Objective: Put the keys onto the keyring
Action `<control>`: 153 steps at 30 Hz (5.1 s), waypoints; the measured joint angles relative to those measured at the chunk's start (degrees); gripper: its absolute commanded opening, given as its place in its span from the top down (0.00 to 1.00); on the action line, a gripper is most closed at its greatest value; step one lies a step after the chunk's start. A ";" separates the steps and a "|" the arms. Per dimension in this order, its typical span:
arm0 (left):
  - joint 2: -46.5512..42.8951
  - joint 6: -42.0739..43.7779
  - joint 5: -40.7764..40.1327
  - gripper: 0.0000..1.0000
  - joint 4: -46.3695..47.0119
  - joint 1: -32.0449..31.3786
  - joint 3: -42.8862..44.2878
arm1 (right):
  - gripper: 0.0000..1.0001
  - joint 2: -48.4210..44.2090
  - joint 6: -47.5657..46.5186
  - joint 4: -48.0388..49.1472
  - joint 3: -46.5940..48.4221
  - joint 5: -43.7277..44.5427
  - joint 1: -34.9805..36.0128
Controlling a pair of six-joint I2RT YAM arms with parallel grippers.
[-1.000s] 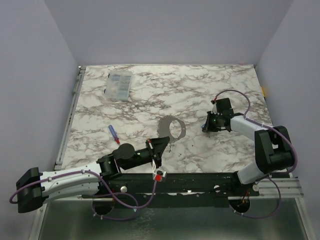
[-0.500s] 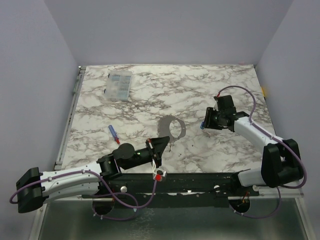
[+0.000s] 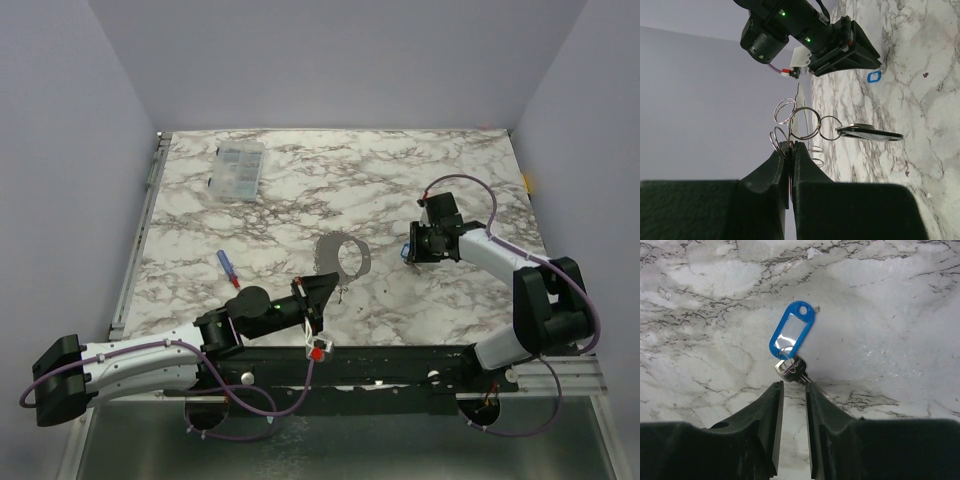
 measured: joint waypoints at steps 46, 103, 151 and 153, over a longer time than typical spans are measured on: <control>0.11 -0.44 0.00 1.00 -0.02 0.02 -0.13 | 0.99 -2.05 -6.82 -1.20 3.85 -2.73 0.00; 2.14 1.36 -0.04 1.00 0.48 0.02 -0.74 | 0.99 -23.67 -8.96 -26.47 22.53 -33.42 17.73; 13.40 28.28 -11.17 1.00 -15.10 0.07 20.39 | 0.99 -9.51 -5.16 -46.01 47.39 -13.73 29.35; 13.51 28.37 -11.19 1.00 -15.10 0.04 20.39 | 0.99 -9.42 -5.16 -46.01 47.39 -13.73 29.35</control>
